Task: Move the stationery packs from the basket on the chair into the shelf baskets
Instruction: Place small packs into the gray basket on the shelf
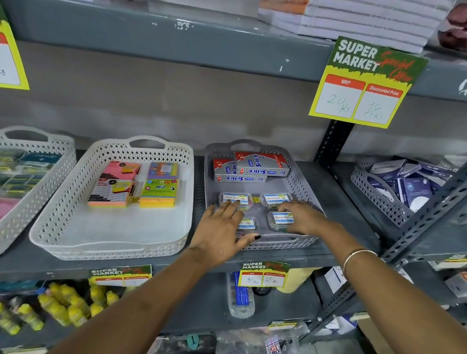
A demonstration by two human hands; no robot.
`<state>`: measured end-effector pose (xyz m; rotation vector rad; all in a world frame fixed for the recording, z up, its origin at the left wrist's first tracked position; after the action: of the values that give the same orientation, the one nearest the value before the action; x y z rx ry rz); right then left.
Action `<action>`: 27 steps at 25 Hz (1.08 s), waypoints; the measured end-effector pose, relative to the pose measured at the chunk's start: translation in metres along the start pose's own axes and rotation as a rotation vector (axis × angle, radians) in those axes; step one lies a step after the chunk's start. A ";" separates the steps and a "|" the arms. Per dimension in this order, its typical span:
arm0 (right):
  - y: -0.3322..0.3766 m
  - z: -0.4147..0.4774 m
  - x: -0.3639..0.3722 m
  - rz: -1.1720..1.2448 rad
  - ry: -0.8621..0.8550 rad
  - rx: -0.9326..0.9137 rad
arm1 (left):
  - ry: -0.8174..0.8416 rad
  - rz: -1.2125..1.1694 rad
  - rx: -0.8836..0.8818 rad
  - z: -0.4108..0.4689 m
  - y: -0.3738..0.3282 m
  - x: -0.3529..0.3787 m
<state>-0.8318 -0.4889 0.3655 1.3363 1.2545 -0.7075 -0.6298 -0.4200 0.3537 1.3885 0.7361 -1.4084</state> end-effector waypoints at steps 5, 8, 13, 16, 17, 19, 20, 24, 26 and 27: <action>0.000 -0.001 -0.001 0.007 0.016 0.005 | -0.005 -0.009 -0.003 -0.001 0.000 0.001; 0.000 0.000 -0.002 0.014 0.043 -0.005 | -0.005 -0.009 0.003 -0.001 0.000 0.002; 0.002 -0.002 -0.003 0.032 0.060 -0.011 | 0.008 -0.006 0.010 0.000 0.001 0.002; 0.002 -0.002 -0.002 0.047 0.066 -0.009 | 0.015 -0.004 0.012 0.000 0.001 0.002; 0.001 -0.002 -0.002 0.055 0.066 -0.009 | 0.016 -0.003 0.013 0.000 0.001 0.002; 0.002 -0.002 -0.002 0.065 0.081 -0.006 | 0.010 -0.003 0.014 0.001 0.001 0.003; 0.002 -0.002 -0.003 0.071 0.094 0.001 | 0.003 -0.006 0.015 0.001 0.001 0.004; 0.018 0.003 -0.017 0.160 0.027 -0.029 | -0.046 -0.043 0.010 -0.003 0.004 -0.003; 0.043 0.010 -0.029 0.267 -0.069 -0.115 | -0.139 -0.092 -0.026 -0.014 0.016 -0.014; 0.063 0.016 -0.035 0.321 -0.111 -0.176 | -0.210 -0.117 -0.061 -0.023 0.029 -0.019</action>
<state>-0.7778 -0.5019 0.4143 1.2952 0.9608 -0.4282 -0.5979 -0.4042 0.3749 1.1447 0.7253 -1.5821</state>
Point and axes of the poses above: each hand's wrist, its own z-axis towards the middle knuckle, its own x-axis out of the palm, y = z × x, the point moved 3 cm from there along z, towards the middle knuckle, and after that the axes turned 13 degrees about z, right-handed, at the moved point
